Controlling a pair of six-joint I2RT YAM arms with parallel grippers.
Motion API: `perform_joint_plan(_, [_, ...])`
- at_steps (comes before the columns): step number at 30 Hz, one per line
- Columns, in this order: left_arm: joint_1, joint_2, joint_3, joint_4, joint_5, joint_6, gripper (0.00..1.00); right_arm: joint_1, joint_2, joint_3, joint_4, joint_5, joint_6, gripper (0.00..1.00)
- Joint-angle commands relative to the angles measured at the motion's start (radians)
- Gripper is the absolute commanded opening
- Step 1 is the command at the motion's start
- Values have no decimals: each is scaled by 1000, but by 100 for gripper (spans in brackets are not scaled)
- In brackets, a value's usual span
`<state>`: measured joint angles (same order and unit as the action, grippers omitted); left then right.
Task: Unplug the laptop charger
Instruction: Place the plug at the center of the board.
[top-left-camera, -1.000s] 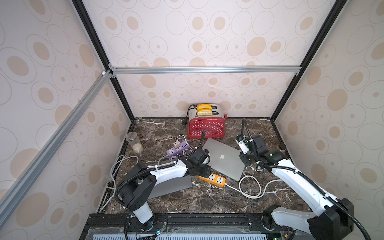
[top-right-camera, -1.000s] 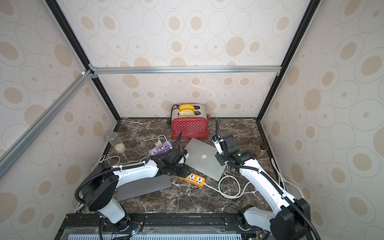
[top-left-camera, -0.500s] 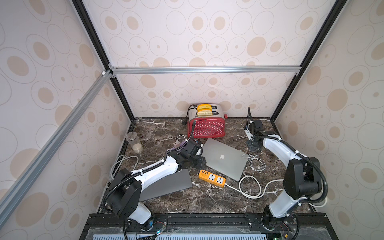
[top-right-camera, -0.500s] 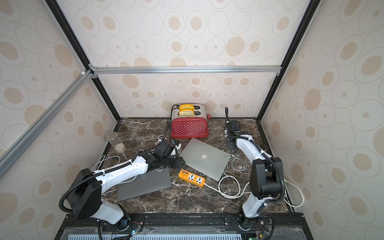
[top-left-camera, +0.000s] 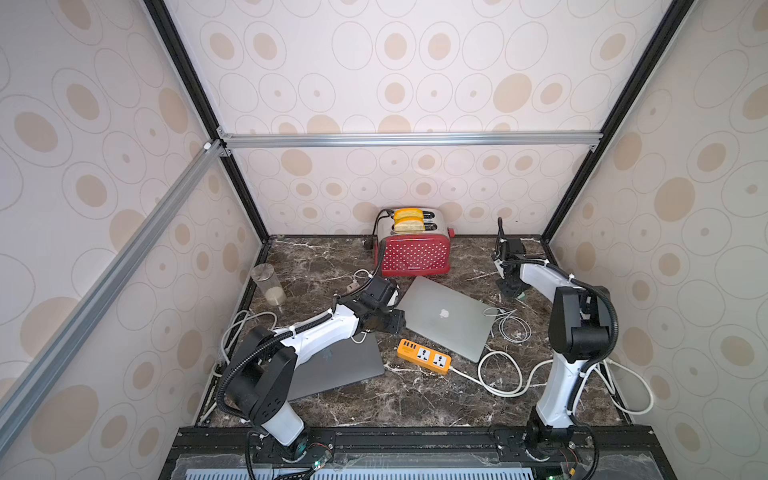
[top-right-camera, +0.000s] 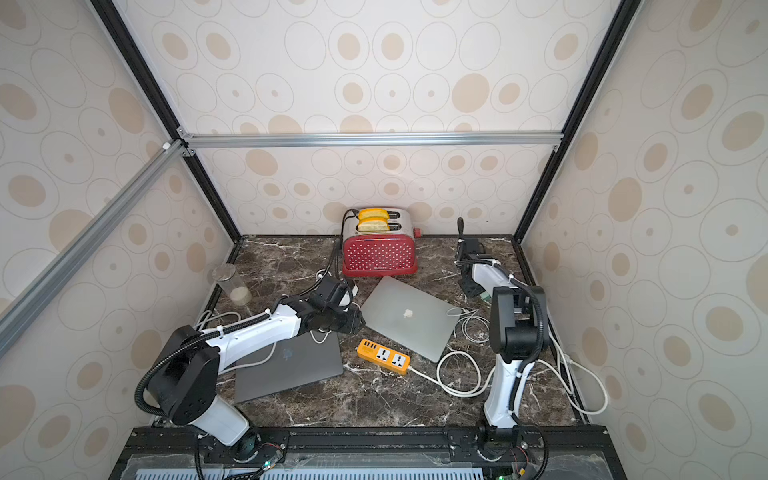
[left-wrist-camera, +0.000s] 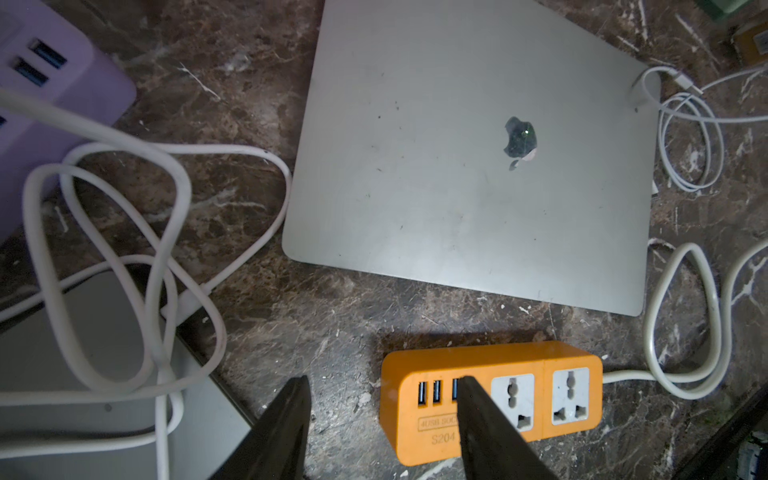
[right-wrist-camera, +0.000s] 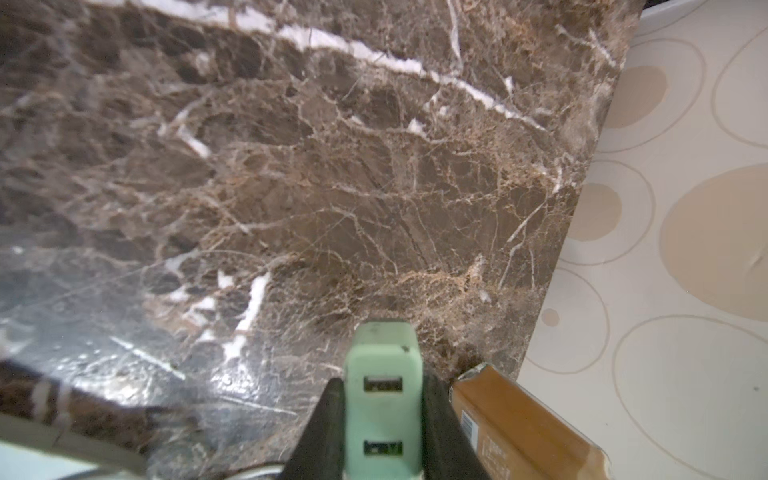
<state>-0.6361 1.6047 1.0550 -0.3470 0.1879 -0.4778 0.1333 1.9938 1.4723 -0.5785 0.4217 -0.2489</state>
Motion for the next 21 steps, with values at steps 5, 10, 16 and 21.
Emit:
perform_joint_plan(5, [19,34,50,-23,11,18,58,0,61,63,10,3,-21,17])
perform_joint_plan(10, [20,34,45,-21,10,12,58,0,75,50,37,-4,-17,20])
perform_joint_plan(16, [19,43,45,-8,29,3,58,0,68,26,47,-36,-6,31])
perform_joint_plan(21, [19,38,33,0,37,-3,58,0,59,13,49,-72,9,37])
